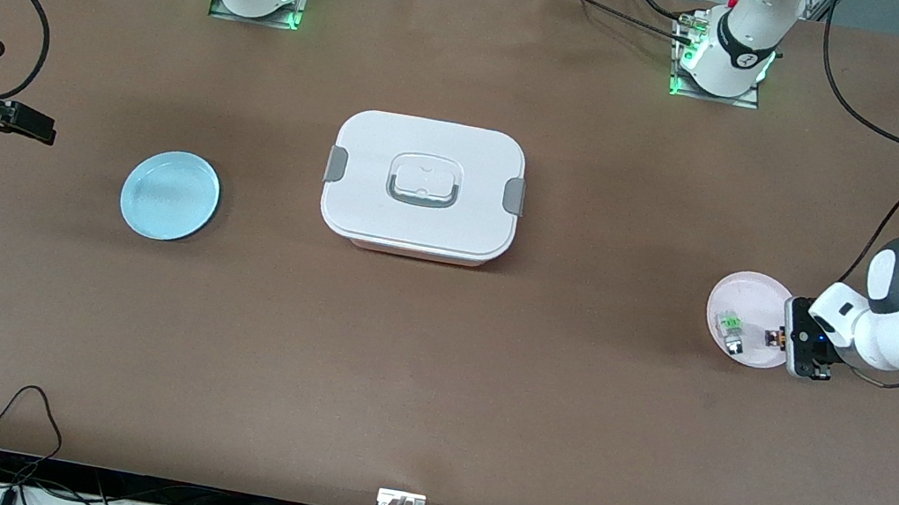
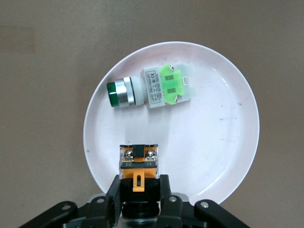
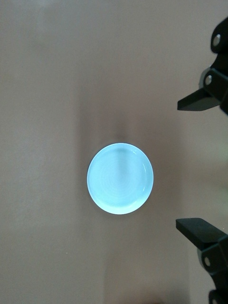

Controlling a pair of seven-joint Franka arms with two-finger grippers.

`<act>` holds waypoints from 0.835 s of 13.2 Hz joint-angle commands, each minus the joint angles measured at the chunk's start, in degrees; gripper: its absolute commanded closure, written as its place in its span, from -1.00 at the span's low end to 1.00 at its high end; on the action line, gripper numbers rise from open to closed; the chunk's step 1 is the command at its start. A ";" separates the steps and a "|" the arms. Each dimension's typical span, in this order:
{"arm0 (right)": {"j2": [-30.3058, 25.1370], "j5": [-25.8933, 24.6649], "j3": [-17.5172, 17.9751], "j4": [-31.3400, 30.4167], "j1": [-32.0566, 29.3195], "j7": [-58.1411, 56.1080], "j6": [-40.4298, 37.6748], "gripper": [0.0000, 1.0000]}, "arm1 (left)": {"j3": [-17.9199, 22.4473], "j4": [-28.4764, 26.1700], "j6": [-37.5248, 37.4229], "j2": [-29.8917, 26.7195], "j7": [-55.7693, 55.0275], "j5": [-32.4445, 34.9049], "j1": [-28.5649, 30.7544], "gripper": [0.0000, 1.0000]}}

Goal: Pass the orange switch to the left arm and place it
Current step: 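Lower the switch onto the pink plate and open the left gripper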

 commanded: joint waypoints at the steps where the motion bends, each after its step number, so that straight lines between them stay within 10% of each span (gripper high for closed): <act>1: -9.33 -0.54 1.18 -13.67 -0.73 -0.61 10.36 -1.00 | -1.10 -0.32 -0.16 2.25 1.77 1.21 1.91 1.00; 4: -12.28 -0.63 1.27 -16.82 -0.56 2.36 10.87 -1.00 | -1.36 -0.32 -0.16 2.52 3.18 0.68 2.26 0.76; 5: -12.19 -0.63 1.53 -16.64 -0.38 3.60 9.90 -1.00 | -1.37 -0.23 -0.16 2.52 3.36 0.59 2.26 -0.78; 6: -12.27 -0.63 1.79 -16.38 -0.30 5.44 8.50 -1.00 | -1.37 -0.23 -0.33 2.52 3.45 0.59 2.35 -1.00; 11: -11.75 -0.80 2.23 -14.62 -0.38 2.29 7.69 -1.00 | -3.64 0.99 -5.07 1.48 2.22 0.51 2.18 -1.00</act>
